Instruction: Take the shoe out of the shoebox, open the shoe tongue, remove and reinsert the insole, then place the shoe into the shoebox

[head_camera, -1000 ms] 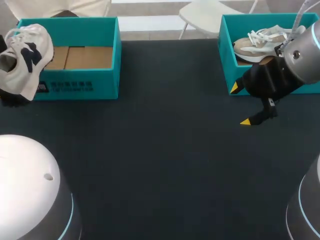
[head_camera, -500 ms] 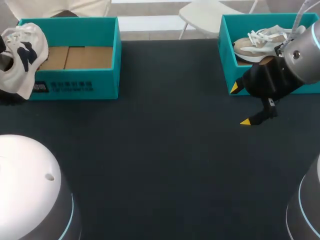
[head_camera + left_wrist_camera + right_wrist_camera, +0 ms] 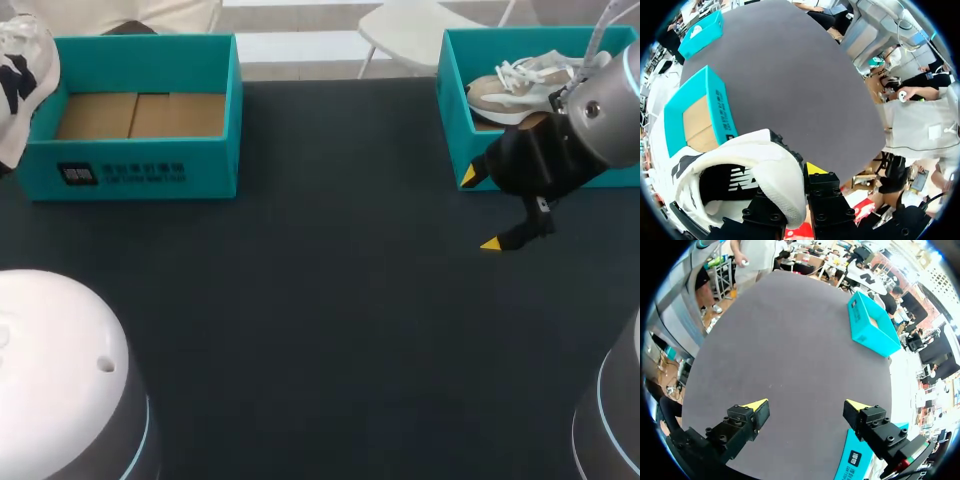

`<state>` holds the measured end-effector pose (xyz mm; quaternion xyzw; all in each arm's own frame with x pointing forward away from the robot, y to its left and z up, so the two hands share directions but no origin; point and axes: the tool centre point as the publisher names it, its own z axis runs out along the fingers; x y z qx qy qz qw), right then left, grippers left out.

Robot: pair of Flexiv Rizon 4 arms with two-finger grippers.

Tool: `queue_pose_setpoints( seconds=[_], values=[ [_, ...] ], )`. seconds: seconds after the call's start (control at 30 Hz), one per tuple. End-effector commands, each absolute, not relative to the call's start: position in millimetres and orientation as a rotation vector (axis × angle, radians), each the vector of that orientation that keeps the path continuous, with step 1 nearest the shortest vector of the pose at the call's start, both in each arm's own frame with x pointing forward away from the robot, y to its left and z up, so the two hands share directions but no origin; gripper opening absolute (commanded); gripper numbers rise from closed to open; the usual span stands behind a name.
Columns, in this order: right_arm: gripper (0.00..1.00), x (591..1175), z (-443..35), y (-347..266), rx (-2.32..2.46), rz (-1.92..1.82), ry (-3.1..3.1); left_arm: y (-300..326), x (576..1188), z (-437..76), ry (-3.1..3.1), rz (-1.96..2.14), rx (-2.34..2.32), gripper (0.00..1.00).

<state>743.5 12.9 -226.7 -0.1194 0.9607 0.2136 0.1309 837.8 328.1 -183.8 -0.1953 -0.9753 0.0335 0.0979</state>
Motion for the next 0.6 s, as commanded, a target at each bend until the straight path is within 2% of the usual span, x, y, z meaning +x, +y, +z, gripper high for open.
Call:
queue_pose_setpoints(
  seconds=[0.03, 0.6],
  values=[
    [1.00, 743, -228, 14, -0.345, 0.616, 2.790, 341, 876, -190, -2.824, 0.082, -0.557, 0.00],
    [1.00, 743, -228, 14, -0.345, 0.616, 2.790, 339, 958, -205, -2.813, 0.097, -0.513, 0.00]
  ],
)
